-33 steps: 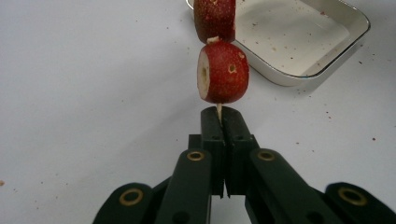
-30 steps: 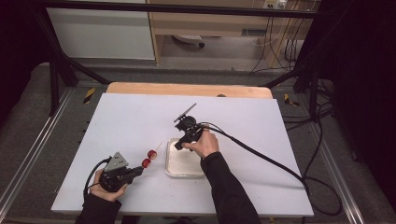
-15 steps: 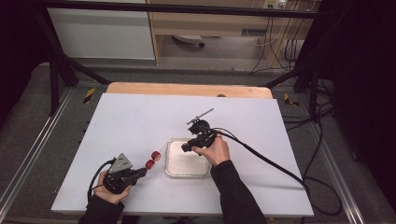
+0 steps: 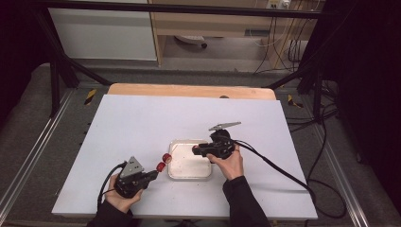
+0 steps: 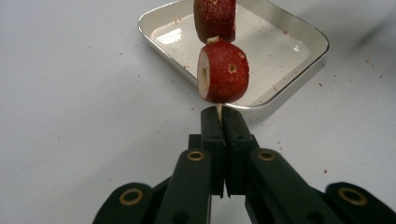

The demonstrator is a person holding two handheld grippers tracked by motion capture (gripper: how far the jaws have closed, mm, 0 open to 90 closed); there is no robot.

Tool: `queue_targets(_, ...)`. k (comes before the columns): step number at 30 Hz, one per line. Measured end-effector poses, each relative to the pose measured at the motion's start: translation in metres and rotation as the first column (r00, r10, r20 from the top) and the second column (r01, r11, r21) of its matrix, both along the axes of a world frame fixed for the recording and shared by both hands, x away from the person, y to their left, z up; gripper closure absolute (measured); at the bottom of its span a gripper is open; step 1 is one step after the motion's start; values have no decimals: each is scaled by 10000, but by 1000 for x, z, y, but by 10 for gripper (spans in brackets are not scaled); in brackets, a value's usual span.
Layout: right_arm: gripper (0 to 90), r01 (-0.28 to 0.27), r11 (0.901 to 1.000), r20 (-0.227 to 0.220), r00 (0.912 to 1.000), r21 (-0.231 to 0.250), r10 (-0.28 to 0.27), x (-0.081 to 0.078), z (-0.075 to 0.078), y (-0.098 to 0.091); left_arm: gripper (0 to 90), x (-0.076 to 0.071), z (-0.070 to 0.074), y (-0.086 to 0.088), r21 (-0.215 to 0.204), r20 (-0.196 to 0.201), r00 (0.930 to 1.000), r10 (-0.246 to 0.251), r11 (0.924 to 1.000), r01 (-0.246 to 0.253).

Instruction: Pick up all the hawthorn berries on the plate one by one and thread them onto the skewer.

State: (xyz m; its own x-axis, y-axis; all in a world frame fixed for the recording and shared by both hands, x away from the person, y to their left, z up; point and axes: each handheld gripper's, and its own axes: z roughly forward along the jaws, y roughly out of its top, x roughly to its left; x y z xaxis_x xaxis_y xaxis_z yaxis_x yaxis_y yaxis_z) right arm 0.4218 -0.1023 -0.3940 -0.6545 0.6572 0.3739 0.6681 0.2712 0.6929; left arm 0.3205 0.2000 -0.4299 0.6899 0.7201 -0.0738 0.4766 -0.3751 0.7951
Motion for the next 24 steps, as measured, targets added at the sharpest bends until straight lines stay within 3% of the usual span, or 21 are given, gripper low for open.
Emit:
queue_targets(6, 622, 474, 9952, 296, 9983, 854, -501, -9, -6, -15, 885, -1, 1, -10, -58, 67, 9997, 236, 9997, -236)
queue_targets(10, 622, 854, 9840, 422, 9948, 1565, -931, -13, -10, -23, 885, -1, 2, -20, -118, 101, 9993, 363, 9993, -361)
queue_targets(16, 622, 1524, 9532, 641, 9825, 2610, -1747, -18, -12, -34, 884, 1, 3, -35, -379, 115, 9986, 525, 9979, -520)
queue_targets(24, 623, 1894, 9125, 696, 9709, 3626, -2292, -19, -10, -37, 884, 1, 5, -50, -477, 209, 9982, 556, 9974, -546)
